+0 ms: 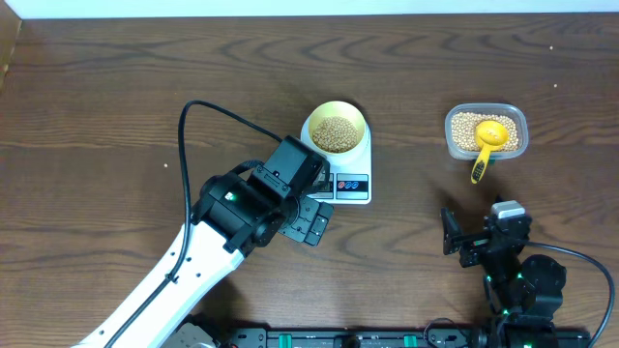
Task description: Scoop item into bowl and weigh 50g on scale
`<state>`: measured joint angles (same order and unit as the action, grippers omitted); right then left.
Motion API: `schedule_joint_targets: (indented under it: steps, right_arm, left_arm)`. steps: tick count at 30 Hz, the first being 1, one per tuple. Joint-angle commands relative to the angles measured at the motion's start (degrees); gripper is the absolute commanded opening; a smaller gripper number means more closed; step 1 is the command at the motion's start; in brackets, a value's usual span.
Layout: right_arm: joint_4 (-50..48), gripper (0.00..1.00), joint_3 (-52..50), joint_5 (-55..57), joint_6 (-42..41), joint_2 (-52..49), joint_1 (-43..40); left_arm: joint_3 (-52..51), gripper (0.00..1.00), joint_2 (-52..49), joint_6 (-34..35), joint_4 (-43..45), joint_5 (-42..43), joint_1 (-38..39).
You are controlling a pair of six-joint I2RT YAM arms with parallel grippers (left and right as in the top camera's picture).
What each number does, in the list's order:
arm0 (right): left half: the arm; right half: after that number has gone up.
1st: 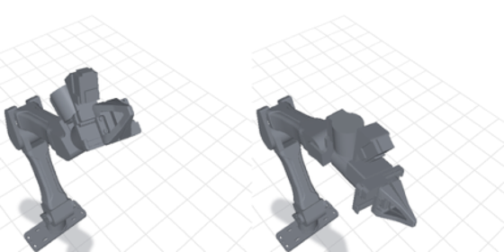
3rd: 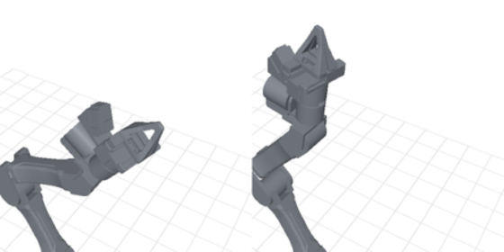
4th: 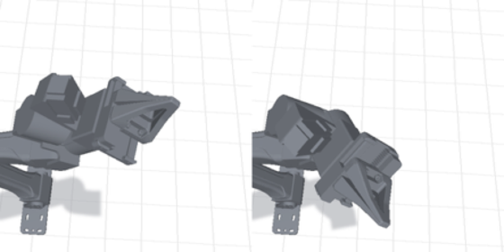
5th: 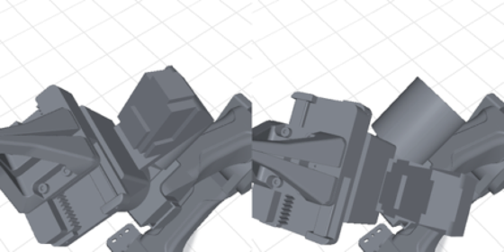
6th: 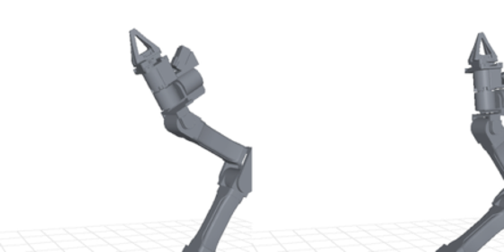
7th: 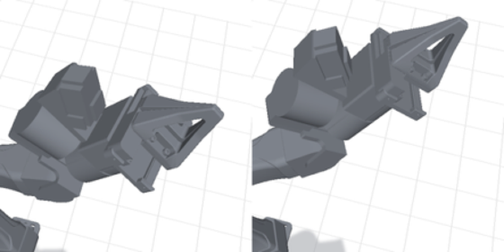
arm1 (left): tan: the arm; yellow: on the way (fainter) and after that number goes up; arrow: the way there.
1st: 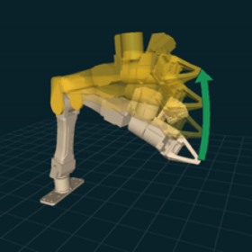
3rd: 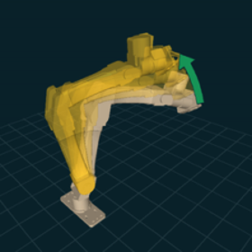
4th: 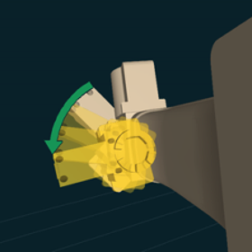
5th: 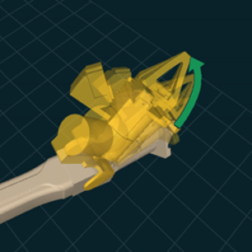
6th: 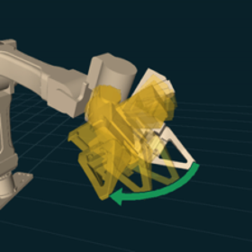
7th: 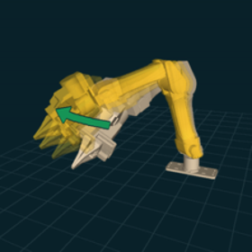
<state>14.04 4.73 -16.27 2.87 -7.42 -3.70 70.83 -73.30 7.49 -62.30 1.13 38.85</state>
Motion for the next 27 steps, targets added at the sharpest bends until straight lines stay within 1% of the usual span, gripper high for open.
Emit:
schedule_joint_targets:
  steps: [1, 6, 11, 15, 22, 27]
  right_arm:
    - [-0.13, 0.99, -0.28, -0.13, 5.27, 0.31, -0.33]
    - [0.07, 0.99, -0.28, 1.4, 6.03, 0.28, -0.33]
    - [0.09, 0.99, -0.28, 7.34, 5.99, 0.31, -0.33]
    - [-0.02, 0.99, -0.35, 11.61, 2.38, 0.31, -0.33]
    - [-2.51, 0.99, -1.18, 11.87, -2.08, 0.31, -0.33]
    - [-2.73, 0.99, -1.27, 11.85, -2.23, 0.31, -0.33]
  left_arm:
    - [0.98, 0.94, 0.22, -0.31, -0.02, -0.72, 0.13]
    - [0.98, 0.94, 0.22, -0.31, -0.02, -0.72, 0.13]
    - [0.98, 0.94, 0.22, -0.31, -0.02, -0.72, 0.13]
    - [0.98, 0.94, 0.22, -0.31, -0.02, -0.72, 0.11]
    - [0.98, 0.94, 0.22, -0.31, -0.02, -0.72, 0.13]
    - [0.98, 0.94, 0.22, -0.31, -0.02, -0.7, 0.13]
